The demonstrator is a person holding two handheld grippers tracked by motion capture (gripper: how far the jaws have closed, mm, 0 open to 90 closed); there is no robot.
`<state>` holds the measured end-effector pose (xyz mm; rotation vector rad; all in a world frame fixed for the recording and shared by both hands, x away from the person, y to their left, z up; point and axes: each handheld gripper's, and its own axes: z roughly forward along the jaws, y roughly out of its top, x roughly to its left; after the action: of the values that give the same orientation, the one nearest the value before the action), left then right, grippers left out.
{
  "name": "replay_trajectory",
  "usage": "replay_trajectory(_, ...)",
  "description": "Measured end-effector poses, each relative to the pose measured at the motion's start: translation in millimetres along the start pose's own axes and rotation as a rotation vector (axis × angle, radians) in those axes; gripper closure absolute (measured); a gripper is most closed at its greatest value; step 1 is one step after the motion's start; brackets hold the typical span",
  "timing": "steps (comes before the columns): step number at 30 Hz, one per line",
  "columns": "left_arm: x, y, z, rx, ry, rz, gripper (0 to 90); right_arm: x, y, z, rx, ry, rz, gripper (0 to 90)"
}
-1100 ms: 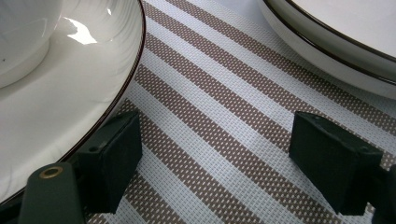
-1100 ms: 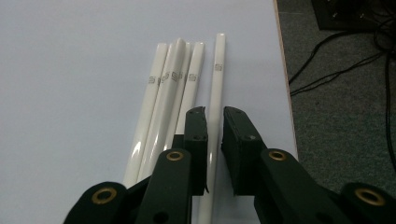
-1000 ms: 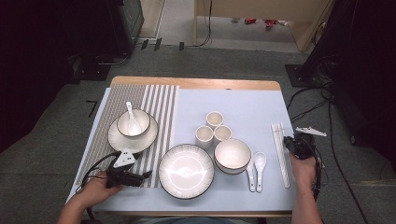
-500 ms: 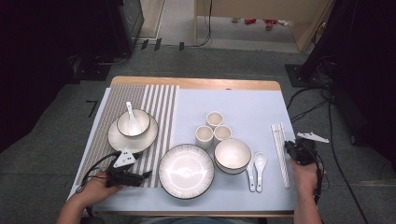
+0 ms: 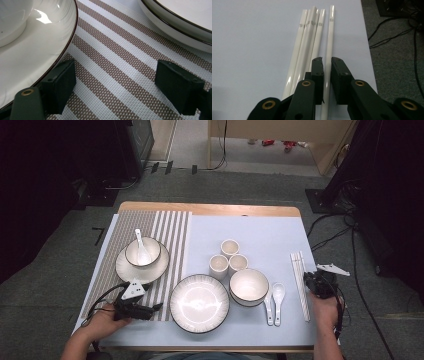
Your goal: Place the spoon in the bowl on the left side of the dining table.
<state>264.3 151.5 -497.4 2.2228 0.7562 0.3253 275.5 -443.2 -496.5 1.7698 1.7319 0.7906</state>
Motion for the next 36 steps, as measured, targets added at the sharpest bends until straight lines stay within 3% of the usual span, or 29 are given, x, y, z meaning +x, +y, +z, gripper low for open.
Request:
replay_trajectory(13,0.0,0.0,0.0,0.000,0.000,0.000,17.5,-4.4,2.6,2.6,0.000,0.020,-0.002,84.1)
replay_trajectory(29,0.1,-0.1,0.0,0.000,0.000,0.000,17.5,-7.1,-0.8,0.8,-0.013,0.023,0.000,81.6)
replay_trajectory(33,0.1,0.0,0.0,0.000,0.000,0.000,17.5,-5.7,0.0,1.6,-0.010,0.012,-0.023,84.0)
replay_trajectory(36,0.1,-0.1,0.0,0.000,0.000,0.000,17.5,-6.3,2.4,1.8,0.006,0.016,0.002,85.0)
